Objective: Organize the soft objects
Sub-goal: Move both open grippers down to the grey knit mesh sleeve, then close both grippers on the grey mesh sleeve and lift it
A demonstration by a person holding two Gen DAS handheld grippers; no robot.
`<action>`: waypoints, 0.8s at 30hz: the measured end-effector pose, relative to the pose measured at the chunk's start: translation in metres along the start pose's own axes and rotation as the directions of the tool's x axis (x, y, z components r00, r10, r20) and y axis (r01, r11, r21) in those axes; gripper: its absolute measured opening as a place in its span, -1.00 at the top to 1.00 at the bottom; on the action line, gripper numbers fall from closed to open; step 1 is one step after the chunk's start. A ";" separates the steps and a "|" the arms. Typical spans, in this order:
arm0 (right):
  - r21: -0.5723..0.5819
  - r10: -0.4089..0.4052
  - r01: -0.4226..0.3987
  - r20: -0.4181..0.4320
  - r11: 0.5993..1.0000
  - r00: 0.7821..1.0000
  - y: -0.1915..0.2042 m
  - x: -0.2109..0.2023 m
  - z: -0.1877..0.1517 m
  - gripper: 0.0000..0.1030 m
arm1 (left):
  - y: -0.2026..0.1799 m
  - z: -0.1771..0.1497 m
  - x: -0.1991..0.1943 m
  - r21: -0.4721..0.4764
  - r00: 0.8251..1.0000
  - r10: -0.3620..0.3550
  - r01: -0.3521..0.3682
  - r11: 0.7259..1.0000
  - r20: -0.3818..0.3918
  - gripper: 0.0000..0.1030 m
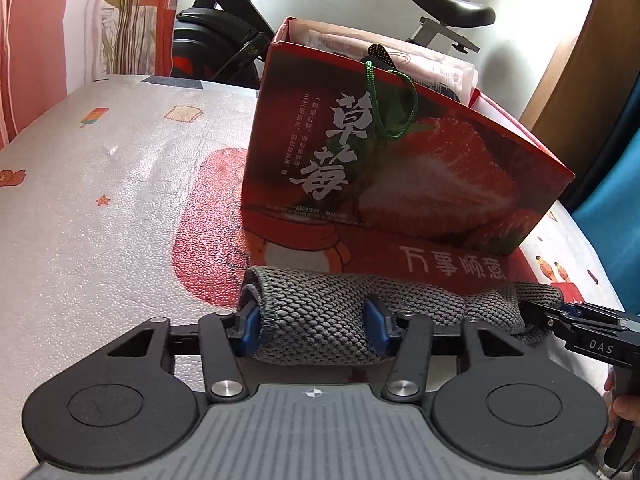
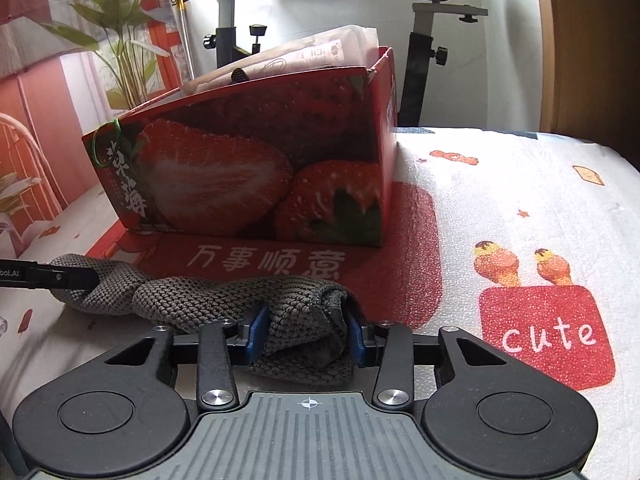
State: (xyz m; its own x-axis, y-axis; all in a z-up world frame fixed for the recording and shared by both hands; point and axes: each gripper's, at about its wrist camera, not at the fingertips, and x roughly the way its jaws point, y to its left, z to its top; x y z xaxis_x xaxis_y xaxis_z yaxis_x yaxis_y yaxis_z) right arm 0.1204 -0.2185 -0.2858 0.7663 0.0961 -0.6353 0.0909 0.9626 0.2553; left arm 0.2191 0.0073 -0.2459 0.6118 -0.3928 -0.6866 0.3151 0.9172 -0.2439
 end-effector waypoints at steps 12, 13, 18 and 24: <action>-0.029 -0.005 0.005 0.015 1.000 1.000 0.010 -0.010 0.000 0.63 | 0.004 -0.010 -0.017 -0.041 1.000 -0.017 0.018 0.999 0.025 0.72; -0.024 -0.003 0.004 0.019 1.000 1.000 0.010 -0.013 0.000 0.63 | 0.005 -0.012 -0.020 -0.047 0.999 -0.015 0.016 0.999 0.032 0.72; -0.057 -0.001 0.003 0.040 0.998 0.999 0.019 -0.025 -0.007 0.64 | 0.004 -0.023 -0.040 -0.069 0.997 0.007 -0.002 0.998 0.072 0.76; -0.101 0.022 -0.015 0.072 0.995 0.997 0.033 -0.039 -0.005 0.65 | 0.003 -0.022 -0.063 -0.073 0.991 0.018 -0.008 0.997 0.133 0.78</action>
State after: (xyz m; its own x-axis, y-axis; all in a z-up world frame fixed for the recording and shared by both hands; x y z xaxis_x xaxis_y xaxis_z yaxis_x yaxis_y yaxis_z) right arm 0.0904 -0.1895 -0.2563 0.8122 0.0986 -0.5750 0.0150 0.9818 0.1894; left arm 0.1657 0.0360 -0.2185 0.7087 -0.3816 -0.5933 0.2559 0.9228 -0.2879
